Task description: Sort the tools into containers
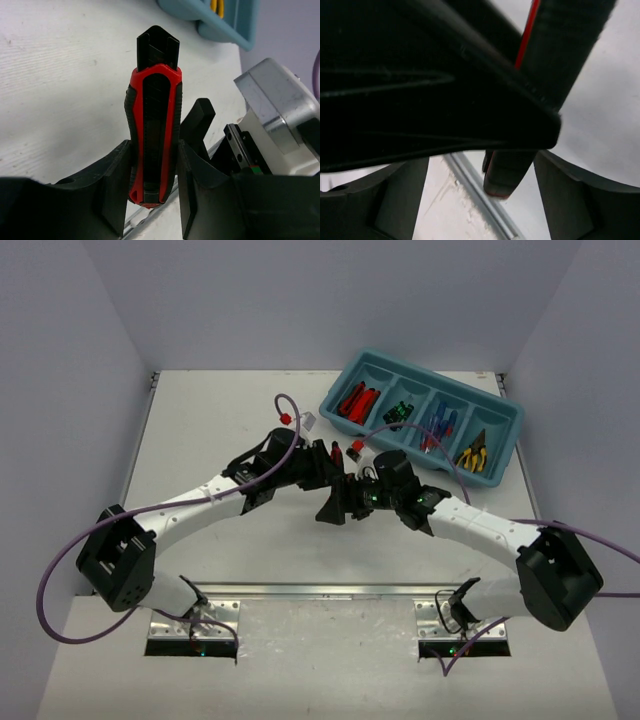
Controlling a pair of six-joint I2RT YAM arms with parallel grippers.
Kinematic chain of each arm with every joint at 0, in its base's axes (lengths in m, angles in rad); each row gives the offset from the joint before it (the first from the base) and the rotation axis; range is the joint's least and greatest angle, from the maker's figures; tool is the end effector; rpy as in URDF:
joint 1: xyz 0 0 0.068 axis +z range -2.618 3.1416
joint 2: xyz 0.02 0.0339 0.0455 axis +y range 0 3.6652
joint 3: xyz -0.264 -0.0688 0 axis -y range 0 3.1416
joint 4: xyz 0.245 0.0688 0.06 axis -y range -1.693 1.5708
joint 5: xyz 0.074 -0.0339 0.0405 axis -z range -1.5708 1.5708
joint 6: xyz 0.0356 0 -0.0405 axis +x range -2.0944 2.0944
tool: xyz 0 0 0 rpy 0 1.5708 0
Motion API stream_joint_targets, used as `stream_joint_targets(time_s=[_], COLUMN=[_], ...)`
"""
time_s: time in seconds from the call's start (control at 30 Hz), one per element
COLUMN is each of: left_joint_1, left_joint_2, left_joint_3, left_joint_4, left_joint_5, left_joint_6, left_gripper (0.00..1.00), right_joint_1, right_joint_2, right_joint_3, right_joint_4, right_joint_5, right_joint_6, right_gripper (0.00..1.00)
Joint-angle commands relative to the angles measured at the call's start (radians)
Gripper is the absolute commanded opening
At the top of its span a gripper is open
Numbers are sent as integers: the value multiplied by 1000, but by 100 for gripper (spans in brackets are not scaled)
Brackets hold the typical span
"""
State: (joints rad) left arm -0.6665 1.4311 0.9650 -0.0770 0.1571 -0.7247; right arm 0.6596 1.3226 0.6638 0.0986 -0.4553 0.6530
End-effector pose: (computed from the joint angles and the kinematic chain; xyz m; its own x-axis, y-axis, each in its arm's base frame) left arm 0.2501 -0.2038 0.2620 -0.7787 -0.2205 -0.5874 0.2667 0.7310 -0.6281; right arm 0.2080 0.1811 0.2106 -0.8468 0.0339 -0.5309 -0.4158 0.5802 0.7003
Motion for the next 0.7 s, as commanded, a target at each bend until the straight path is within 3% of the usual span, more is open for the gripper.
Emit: stream_joint_targets(time_s=[0.0,0.2,0.27,0.33,0.37,0.43,0.47,0.5,0.53,0.57,0.67], left_joint_1=[4,2,1,1,1,1,2,4,7,11,45], left_joint_2=[-59,-86,-88,-94,-97,-106,-111,-118,-129,-143,-245], left_joint_3=[-68,-100,-104,-113,-113,-107,-93,-76,-48,-18,51], left_joint_4=[194,213,200,206,208,203,201,156,85,12,-188], left_joint_5=[38,74,67,67,64,55,53,27,-22,-82,-333], left_joint_6=[-177,-188,-178,-177,-169,-136,-116,-95,-65,-33,27], left_gripper=[0,0,0,0,4,17,37,83,96,100,100], right_joint_1=[25,26,26,26,26,26,26,26,24,19,-41], right_joint_2=[21,26,16,13,16,26,28,31,35,41,93], right_joint_3=[91,108,107,122,129,140,143,143,146,152,213], right_joint_4=[4,53,64,60,53,32,30,26,12,-9,-91], right_joint_5=[217,230,245,249,251,257,261,266,278,290,299], right_joint_6=[-39,-44,-48,-55,-58,-65,-67,-65,-63,-60,-19], right_gripper=[79,45,40,11,2,0,0,0,0,0,0])
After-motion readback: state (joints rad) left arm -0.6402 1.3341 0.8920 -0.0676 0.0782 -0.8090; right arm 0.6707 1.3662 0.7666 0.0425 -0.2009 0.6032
